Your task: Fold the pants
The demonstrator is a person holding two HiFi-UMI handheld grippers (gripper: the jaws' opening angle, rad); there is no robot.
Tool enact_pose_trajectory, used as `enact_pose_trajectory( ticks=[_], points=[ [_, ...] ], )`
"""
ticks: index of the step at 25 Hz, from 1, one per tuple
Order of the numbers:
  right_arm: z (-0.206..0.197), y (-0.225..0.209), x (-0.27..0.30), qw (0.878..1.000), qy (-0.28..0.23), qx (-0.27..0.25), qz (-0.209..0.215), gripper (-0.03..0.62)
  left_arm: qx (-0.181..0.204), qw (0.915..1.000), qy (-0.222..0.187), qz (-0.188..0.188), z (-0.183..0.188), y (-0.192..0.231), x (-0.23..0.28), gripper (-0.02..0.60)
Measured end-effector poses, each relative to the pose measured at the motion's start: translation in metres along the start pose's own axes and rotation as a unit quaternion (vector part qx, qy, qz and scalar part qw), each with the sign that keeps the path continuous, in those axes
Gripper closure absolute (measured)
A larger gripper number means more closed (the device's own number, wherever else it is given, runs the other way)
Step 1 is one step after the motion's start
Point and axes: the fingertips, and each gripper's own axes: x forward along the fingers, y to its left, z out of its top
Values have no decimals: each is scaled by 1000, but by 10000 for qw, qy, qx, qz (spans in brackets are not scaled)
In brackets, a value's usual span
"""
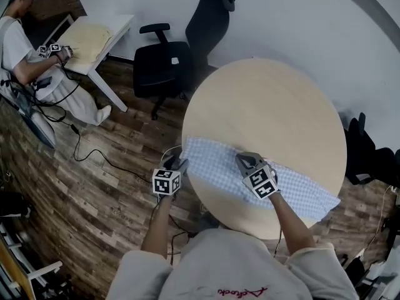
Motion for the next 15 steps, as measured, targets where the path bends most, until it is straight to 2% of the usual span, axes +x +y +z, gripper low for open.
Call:
enact_pose_trajectory(
  ticks=[6, 8, 10, 15],
  points=[
    [3, 9, 14, 9999, 13, 64, 134, 565, -369, 9988, 247, -221, -5, 7, 21, 359],
    [5, 13, 17, 9998, 9, 61, 184, 565, -389, 9982, 353, -292, -9, 4, 25, 365],
    [7, 18, 21, 9997, -1, 51, 234, 565, -380, 9982, 368, -296, -10, 2, 25, 403],
    [9, 24, 27, 9994, 0, -47, 337, 565, -188, 9990, 320, -248, -5, 0, 22, 441]
  ],
)
